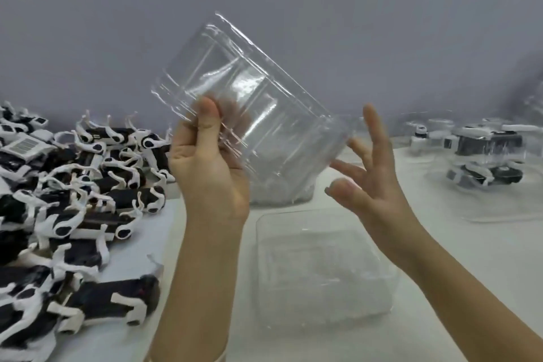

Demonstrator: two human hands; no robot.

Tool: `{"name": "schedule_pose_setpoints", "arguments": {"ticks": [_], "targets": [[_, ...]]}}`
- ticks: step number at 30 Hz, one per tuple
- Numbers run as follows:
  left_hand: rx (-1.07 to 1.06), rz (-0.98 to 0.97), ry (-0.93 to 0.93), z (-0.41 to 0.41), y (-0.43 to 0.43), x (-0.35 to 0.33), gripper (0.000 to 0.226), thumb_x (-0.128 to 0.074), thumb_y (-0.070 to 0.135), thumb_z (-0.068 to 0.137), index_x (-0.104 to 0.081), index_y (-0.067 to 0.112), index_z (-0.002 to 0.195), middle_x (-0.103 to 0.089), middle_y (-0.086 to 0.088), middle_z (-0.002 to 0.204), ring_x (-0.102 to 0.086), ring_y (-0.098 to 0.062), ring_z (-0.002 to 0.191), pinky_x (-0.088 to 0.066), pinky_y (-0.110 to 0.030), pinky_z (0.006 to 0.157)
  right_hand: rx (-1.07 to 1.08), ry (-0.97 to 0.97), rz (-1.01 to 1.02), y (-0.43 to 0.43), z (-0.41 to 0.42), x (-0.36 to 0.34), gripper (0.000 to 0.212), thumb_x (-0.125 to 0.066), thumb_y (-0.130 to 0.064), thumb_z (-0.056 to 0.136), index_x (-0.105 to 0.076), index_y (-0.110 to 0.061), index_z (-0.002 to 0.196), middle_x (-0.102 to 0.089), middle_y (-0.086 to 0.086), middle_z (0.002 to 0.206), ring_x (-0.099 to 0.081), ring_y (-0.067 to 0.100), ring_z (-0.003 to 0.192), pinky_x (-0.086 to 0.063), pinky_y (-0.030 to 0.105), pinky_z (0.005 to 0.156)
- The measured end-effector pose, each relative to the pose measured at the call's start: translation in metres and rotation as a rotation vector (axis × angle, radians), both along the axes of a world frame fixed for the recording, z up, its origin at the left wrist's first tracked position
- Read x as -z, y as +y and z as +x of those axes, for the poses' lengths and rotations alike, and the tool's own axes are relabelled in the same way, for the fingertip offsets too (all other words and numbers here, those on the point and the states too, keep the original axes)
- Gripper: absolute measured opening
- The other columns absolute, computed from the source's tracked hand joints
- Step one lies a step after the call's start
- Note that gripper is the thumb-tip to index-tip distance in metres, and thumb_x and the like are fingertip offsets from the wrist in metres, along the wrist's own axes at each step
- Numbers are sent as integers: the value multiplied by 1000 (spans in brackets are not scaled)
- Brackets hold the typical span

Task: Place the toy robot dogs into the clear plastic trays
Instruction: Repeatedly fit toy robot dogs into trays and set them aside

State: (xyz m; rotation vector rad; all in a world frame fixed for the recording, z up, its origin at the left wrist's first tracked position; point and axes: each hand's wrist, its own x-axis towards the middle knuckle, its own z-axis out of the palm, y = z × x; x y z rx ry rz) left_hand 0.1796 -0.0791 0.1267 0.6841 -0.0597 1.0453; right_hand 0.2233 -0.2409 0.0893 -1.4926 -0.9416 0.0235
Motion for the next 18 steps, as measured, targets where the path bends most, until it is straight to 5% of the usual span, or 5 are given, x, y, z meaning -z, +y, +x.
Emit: {"name": "schedule_pose_setpoints", "arguments": {"ticks": [3,6,11,15,18], "targets": [[182,-57,25,17,-4,2,12,-64,19,74,-73,13,80,-74,1,77,-74,-14,76,-58,-24,65,86,50,138,30,27,-24,97,-79,-71,54,-21,-72,133,-23,-36,146,-47,-4,128,-46,33,102],[171,49,262,27,20,8,24,-68,21,74,-69,11,96,-74,-3,86,-72,-21,80,-59,-27,68,151,19,171,49,59,-34,77,-82,-50,63,-41,-56,128,-38,-42,133,-47,12,131,-43,43,108],[-221,280,714,43,73,28,113,-84,36,60,-17,33,150,-31,-3,150,-45,-11,127,-39,-35,102,78,5,5,57,114,-14,71,-83,-39,65,-43,-57,121,-35,-34,141,-28,7,143,-29,42,118],[-86,487,826,68,86,37,98,-59,65,67,-22,35,153,-21,8,160,-23,-9,143,-23,-31,107,1,70,-121,70,130,5,67,-74,-45,76,-35,-57,129,-27,-44,130,-25,-5,135,-29,20,108],[-112,445,846,84,84,47,99,-54,68,71,-22,25,154,-24,8,158,-23,-9,143,-21,-27,104,69,235,-2,86,133,0,34,-51,-60,84,-45,-54,117,-40,-36,121,-40,-5,124,-31,20,92]]}}
